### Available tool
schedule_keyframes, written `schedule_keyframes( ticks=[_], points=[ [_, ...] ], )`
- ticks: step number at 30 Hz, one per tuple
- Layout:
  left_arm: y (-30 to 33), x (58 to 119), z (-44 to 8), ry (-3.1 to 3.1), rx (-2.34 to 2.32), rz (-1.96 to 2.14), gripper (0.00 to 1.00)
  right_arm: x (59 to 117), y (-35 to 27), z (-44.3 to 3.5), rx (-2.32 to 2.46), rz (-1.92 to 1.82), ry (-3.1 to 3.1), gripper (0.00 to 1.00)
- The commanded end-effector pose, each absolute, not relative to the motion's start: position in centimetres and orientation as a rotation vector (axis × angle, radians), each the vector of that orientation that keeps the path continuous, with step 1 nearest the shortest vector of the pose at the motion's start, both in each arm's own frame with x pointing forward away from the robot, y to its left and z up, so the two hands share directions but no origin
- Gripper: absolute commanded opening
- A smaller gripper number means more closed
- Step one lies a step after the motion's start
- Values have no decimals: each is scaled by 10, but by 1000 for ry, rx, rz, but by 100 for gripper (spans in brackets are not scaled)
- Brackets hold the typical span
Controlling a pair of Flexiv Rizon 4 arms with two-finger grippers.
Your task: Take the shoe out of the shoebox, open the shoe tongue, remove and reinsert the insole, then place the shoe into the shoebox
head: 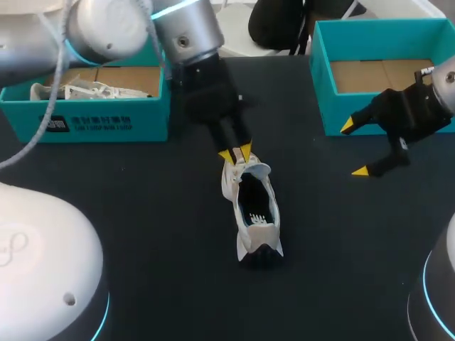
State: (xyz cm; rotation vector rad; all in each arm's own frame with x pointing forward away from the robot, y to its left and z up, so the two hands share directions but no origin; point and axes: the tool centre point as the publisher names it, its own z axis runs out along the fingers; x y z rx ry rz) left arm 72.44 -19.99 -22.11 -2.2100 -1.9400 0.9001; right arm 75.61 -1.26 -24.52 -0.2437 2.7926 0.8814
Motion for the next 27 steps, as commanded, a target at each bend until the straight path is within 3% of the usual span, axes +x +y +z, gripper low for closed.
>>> schedule_keyframes(
  ticks=[1,17,27],
  points=[
    [-209,727,-221,-1569,-2241,-109,0,756,-12,-246,-242,876,2794,100],
    [-214,710,-234,-1653,-2182,-191,0,756,-12,-246,-242,876,2794,100],
    [-204,694,-263,-1904,-2106,31,0,756,-12,-246,-242,876,2794,100]
  ],
)
